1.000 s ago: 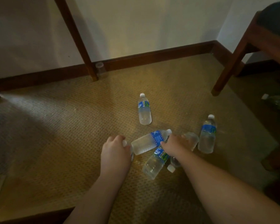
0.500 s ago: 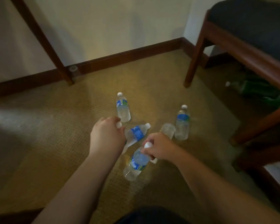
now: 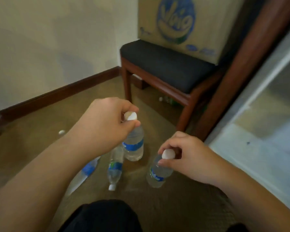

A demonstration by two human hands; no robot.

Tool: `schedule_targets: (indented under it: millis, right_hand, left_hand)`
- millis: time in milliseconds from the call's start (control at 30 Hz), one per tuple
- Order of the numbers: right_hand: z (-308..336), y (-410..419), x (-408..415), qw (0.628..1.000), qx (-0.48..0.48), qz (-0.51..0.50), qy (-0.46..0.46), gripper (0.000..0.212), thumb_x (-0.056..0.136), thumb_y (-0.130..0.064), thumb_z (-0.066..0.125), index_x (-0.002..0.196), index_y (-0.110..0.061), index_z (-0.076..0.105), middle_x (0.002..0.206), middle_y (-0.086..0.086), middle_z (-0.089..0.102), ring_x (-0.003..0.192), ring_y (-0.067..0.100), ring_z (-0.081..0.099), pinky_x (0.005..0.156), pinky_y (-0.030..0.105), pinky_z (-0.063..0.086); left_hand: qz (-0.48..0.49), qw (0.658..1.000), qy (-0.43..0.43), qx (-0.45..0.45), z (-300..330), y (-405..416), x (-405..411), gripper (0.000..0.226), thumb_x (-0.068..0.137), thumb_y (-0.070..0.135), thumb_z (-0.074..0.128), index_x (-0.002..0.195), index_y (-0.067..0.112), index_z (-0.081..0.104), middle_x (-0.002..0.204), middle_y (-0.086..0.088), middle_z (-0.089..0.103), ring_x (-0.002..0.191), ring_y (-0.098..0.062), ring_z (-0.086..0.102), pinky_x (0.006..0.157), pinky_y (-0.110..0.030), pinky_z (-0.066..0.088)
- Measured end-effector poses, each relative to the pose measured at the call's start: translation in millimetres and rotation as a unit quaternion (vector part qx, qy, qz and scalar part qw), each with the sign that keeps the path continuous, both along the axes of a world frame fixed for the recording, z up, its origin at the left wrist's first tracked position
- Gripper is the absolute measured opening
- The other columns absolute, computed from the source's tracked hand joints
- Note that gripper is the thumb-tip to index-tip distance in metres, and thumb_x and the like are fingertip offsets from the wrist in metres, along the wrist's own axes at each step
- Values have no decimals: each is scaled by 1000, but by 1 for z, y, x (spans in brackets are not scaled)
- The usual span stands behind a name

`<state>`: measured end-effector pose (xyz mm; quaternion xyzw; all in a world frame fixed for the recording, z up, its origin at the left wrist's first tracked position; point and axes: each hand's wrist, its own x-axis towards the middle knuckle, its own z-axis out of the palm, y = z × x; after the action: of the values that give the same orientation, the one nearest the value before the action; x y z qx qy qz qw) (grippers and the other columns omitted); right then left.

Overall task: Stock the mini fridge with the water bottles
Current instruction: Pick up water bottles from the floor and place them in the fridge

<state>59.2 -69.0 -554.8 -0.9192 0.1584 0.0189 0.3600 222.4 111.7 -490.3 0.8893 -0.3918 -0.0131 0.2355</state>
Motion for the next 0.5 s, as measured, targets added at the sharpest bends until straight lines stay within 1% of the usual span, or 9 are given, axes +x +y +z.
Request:
schedule_targets:
  millis: [67, 167, 233, 300, 400, 500]
  right_hand:
    - [20, -20, -28, 998, -15, -54, -21, 19, 82, -44, 84, 94, -44, 70, 101, -23, 53, 94, -5, 58, 75, 20, 50]
    - [42, -50, -68, 985, -20, -162, -57, 16, 81, -39, 85, 90, -42, 71, 97, -21, 55, 90, -4, 58, 68, 14, 45]
    - [50, -69, -94, 974, -37, -211, -68, 14, 83, -38, 83, 89, -42, 72, 96, -19, 55, 87, -5, 56, 65, 12, 44]
    - [55, -89, -119, 964, -67, -246, -72, 12, 85, -37, 81, 91, -42, 72, 97, -17, 55, 84, -7, 56, 67, 8, 43]
    - [56, -116, -155, 937, -98, -322, -96, 13, 87, -34, 79, 95, -41, 71, 100, -14, 58, 80, 0, 59, 67, 11, 39]
    - [43, -138, -179, 897, -129, -402, -130, 15, 89, -31, 78, 103, -32, 74, 103, -9, 57, 81, 3, 60, 72, 19, 42]
  left_hand:
    - [-46, 999, 0, -23, 15, -26, -16, 32, 90, 47, 71, 121, 43, 69, 92, 27, 62, 85, 6, 62, 66, -8, 42]
    - [-128, 991, -17, -41, 31, -65, -41, 31, 89, 50, 71, 119, 47, 67, 95, 31, 60, 88, 11, 60, 63, -7, 41]
    - [-175, 983, -22, -53, 38, -92, -58, 31, 88, 51, 69, 119, 47, 66, 96, 31, 60, 91, 12, 60, 65, -8, 43]
    - [-219, 973, -19, -66, 40, -117, -73, 33, 88, 51, 68, 120, 46, 66, 98, 26, 61, 89, 9, 62, 68, -12, 49]
    - [-270, 958, -15, -92, 39, -152, -98, 33, 87, 49, 67, 119, 41, 69, 98, 21, 62, 86, 5, 64, 72, -16, 55]
    - [-308, 945, -10, -110, 33, -183, -124, 38, 87, 47, 65, 122, 34, 70, 96, 19, 61, 84, 1, 64, 75, -19, 57]
